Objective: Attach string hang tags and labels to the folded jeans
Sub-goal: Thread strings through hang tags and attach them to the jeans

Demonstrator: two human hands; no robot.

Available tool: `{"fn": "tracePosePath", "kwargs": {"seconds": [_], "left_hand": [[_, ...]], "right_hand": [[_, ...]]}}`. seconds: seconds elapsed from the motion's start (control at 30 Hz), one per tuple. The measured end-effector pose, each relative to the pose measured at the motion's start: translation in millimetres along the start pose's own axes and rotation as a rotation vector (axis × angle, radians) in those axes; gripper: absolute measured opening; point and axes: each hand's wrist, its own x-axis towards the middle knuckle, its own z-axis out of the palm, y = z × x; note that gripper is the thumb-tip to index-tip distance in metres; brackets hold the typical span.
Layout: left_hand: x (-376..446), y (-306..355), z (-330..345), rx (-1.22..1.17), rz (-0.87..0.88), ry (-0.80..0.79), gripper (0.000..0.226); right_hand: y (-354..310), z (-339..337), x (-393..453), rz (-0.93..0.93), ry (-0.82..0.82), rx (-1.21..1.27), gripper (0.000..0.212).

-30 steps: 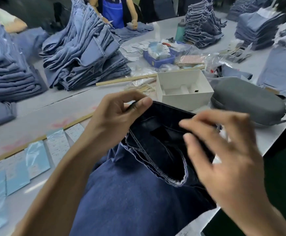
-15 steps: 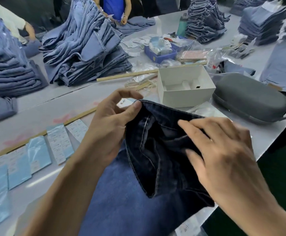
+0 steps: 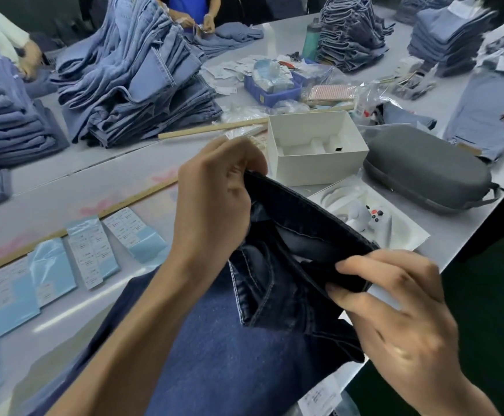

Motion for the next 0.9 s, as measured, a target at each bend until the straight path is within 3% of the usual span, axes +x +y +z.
{"fn": "tracePosePath", "kwargs": {"seconds": [0.13, 0.3, 0.33, 0.4, 0.47, 0.57, 0.63, 0.77, 0.9], "left_hand": [[10, 0, 7, 0.11, 0.058, -0.059, 0.037], [6, 11, 31, 0.775, 0.242, -0.246, 0.048], [1, 16, 34, 0.8, 0.319, -0.244, 0.047], [-17, 20, 39, 0.621, 0.514, -0.214, 0.03], [-42, 17, 40, 0.397, 0.604, -0.385, 0.01], [-50, 7, 34, 0.437, 0.41, -0.677, 0.012], [-44, 6, 29, 0.555, 0.29, -0.772, 0.018], [-44, 7, 17, 0.592, 0.201, -0.735, 0.004], [-59, 1, -1, 0.373, 0.054, -0.542, 0.015]], "right_hand": [[-6, 4, -2, -0.054, -0.042, -0.041, 0.021], [-8, 19, -12, -0.049, -0.184, -0.024, 0.026], [-5, 21, -14, -0.026, -0.178, -0.013, 0.025], [3, 21, -17, 0.032, -0.142, 0.008, 0.02], [7, 21, -20, 0.068, -0.123, 0.019, 0.016], [4, 26, -25, 0.088, -0.114, 0.06, 0.012], [1, 28, -24, 0.099, -0.112, 0.087, 0.015], [-2, 25, -15, 0.077, -0.11, 0.081, 0.014], [-3, 18, -9, 0.109, -0.103, 0.076, 0.014]]}}
